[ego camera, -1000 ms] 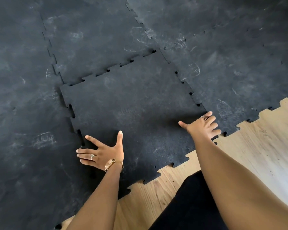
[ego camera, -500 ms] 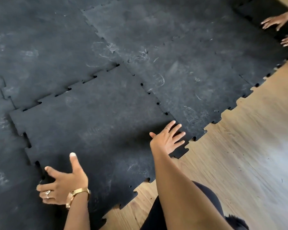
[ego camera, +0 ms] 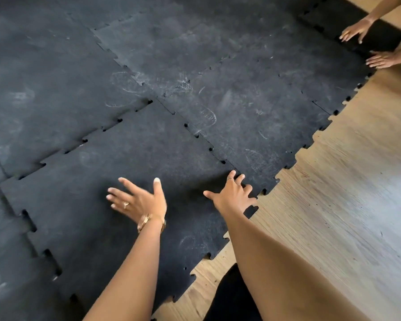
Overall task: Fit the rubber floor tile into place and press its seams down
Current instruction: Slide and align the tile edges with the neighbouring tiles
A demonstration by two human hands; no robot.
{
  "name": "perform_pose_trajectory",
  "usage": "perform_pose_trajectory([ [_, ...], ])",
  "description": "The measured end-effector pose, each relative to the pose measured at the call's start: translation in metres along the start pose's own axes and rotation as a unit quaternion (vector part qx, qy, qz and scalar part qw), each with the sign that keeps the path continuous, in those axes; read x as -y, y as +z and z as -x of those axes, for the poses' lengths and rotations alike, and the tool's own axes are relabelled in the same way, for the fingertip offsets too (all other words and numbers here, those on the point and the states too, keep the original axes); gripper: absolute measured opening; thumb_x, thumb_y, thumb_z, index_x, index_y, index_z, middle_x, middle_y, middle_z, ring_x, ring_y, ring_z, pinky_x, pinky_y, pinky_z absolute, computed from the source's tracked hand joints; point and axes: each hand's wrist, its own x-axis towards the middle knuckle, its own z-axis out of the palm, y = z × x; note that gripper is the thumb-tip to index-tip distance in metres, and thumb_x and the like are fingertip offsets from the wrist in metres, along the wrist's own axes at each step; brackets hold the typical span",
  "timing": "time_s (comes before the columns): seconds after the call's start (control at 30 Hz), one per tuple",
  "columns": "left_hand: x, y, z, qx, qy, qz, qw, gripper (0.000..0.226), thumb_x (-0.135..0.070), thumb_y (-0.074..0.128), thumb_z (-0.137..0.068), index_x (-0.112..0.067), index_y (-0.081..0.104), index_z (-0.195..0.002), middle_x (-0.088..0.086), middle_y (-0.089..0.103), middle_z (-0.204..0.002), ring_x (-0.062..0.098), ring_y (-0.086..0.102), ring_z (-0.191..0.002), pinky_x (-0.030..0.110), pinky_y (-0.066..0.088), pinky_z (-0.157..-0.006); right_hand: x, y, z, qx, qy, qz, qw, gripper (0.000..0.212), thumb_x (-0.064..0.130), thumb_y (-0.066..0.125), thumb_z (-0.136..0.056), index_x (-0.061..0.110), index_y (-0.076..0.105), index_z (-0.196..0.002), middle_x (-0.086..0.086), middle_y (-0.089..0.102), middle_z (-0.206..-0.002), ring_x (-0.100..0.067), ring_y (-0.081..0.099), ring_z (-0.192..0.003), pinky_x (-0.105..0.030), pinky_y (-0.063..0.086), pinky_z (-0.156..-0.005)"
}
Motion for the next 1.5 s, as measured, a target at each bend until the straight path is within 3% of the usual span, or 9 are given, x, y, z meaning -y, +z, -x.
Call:
perform_pose_trajectory([
  [0.17,-0.052,0.044,-0.019,-0.016,-0.122,0.017,0.992,0.105,-0.06,0.049,-0.089,0.005,-0.002,-0.152,0.037,-0.009,-0.156,0.048,-0.011,-0.147,0.06,-0.009,-0.116,-0.025,0.006,0.0,-0.014,-0.077,0.027,0.997,0.111,0.07,0.067,-0.072,0.026,0.006,-0.154,-0.005,0.004,-0.163,-0.034,0.023,-0.139,-0.05,0.025,-0.106],
  [0.33,-0.056,0.077,-0.029,-0.062,-0.112,-0.013,0.992,0.094,-0.063,0.032,-0.087,0.001,0.008,-0.152,0.042,0.004,-0.153,0.052,-0.001,-0.145,0.07,-0.002,-0.112,-0.021,0.02,-0.012,-0.028,-0.084,0.044,0.995,0.109,0.066,0.066,-0.074,0.025,0.002,-0.153,-0.01,-0.002,-0.162,-0.035,0.023,-0.133,-0.047,0.024,-0.106],
  [0.77,-0.059,0.068,-0.023,-0.042,-0.114,-0.052,0.991,0.094,-0.062,0.03,-0.087,0.002,0.007,-0.152,0.042,0.001,-0.153,0.051,-0.004,-0.146,0.069,-0.005,-0.111,-0.015,0.018,-0.012,0.005,-0.069,0.054,0.996,0.111,0.062,0.067,-0.076,0.02,-0.001,-0.154,-0.02,-0.005,-0.16,-0.037,0.015,-0.14,-0.054,0.015,-0.111],
  [0.87,-0.059,0.069,-0.021,-0.056,-0.114,-0.052,0.99,0.093,-0.061,0.031,-0.087,0.003,0.009,-0.151,0.043,0.005,-0.152,0.052,0.0,-0.145,0.071,-0.002,-0.111,-0.004,0.001,-0.015,-0.015,-0.035,-0.048,0.998,0.094,0.072,0.062,-0.073,0.021,0.035,-0.147,-0.016,0.012,-0.161,-0.034,0.007,-0.146,-0.058,0.006,-0.111],
  [0.97,-0.056,0.074,-0.023,-0.083,-0.112,-0.052,0.989,0.092,-0.06,0.034,-0.086,0.003,0.012,-0.15,0.043,0.008,-0.152,0.053,0.004,-0.145,0.072,0.001,-0.111,0.006,-0.033,-0.04,-0.157,0.035,-0.237,0.958,0.072,0.082,0.036,-0.08,0.024,0.073,-0.102,-0.003,0.04,-0.152,-0.03,0.021,-0.141,-0.056,0.018,-0.106],
  [1.07,-0.053,0.079,-0.026,-0.093,-0.115,-0.059,0.987,0.093,-0.061,0.033,-0.085,0.003,0.014,-0.15,0.043,0.01,-0.152,0.052,0.006,-0.145,0.07,0.0,-0.112,-0.002,-0.06,-0.087,-0.256,0.024,-0.322,0.911,0.057,0.06,0.034,-0.097,0.016,0.068,-0.109,-0.005,0.05,-0.14,-0.027,0.032,-0.135,-0.046,0.029,-0.105],
  [1.2,-0.048,0.087,-0.034,-0.125,-0.115,-0.068,0.983,0.093,-0.061,0.033,-0.084,0.002,0.016,-0.15,0.042,0.012,-0.152,0.052,0.007,-0.145,0.068,-0.002,-0.111,-0.017,-0.051,-0.135,-0.212,-0.006,-0.207,0.955,0.069,0.055,0.024,-0.101,0.005,0.032,-0.147,-0.015,0.027,-0.156,-0.03,0.011,-0.147,-0.044,0.017,-0.118],
  [1.33,-0.042,0.092,-0.036,-0.147,-0.108,-0.082,0.98,0.092,-0.061,0.034,-0.086,0.003,0.016,-0.149,0.043,0.013,-0.151,0.053,0.01,-0.144,0.07,0.0,-0.111,0.006,-0.017,-0.142,-0.168,-0.042,-0.121,0.977,0.079,0.061,0.015,-0.098,0.006,0.013,-0.154,-0.017,0.005,-0.162,-0.033,-0.007,-0.149,-0.048,-0.002,-0.121],
  [1.5,-0.042,0.093,-0.036,-0.153,-0.117,-0.1,0.976,0.091,-0.061,0.034,-0.086,0.0,0.016,-0.15,0.042,0.013,-0.152,0.052,0.01,-0.145,0.07,0.002,-0.111,0.015,-0.003,-0.141,-0.198,-0.017,-0.096,0.975,0.087,0.067,-0.001,-0.09,0.01,0.008,-0.155,-0.012,-0.002,-0.163,-0.03,-0.018,-0.148,-0.055,-0.015,-0.116],
])
